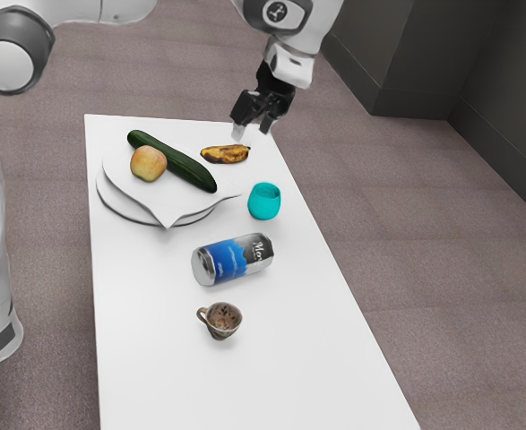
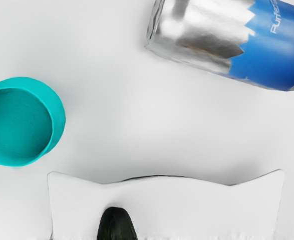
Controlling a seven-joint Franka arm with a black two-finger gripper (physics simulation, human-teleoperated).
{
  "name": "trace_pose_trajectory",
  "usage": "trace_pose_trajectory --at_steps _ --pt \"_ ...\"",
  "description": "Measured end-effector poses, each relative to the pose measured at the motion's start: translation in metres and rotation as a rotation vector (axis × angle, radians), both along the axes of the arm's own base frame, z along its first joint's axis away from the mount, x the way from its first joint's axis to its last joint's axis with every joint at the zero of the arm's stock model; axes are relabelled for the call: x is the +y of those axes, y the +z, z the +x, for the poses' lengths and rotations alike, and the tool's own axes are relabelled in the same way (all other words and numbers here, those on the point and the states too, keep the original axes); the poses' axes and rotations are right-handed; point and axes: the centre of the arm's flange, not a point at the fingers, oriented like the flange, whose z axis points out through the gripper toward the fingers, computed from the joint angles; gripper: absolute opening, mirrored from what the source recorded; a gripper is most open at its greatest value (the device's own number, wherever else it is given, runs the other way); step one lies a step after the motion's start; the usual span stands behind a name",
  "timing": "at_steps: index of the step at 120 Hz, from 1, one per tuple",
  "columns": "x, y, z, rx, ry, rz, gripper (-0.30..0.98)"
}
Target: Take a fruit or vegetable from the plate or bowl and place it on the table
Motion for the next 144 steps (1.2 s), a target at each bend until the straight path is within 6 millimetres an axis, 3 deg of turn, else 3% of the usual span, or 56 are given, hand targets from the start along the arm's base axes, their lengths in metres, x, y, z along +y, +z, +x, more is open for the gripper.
trace_pose_trajectory --at_steps 31,40,67,80,89,100,108,135,144 --pt "0.061 0.019 0.001 -0.038 -0.171 -0.017 0.68" --pt "0.078 0.015 -0.001 -0.022 -0.217 -0.031 0.68" --pt "0.119 -0.049 -0.016 0.058 -0.303 -0.129 0.68" --pt "0.137 -0.069 -0.027 0.075 -0.325 -0.159 0.68" --pt "0.137 -0.070 -0.045 0.053 -0.358 -0.169 0.68" --pt "0.104 -0.082 -0.052 0.042 -0.462 -0.185 0.69" --pt "0.096 -0.093 -0.060 0.037 -0.502 -0.194 0.69" --pt "0.098 -0.127 -0.068 0.010 -0.551 -0.200 0.69" --pt "0.120 -0.128 -0.074 -0.013 -0.522 -0.200 0.69"
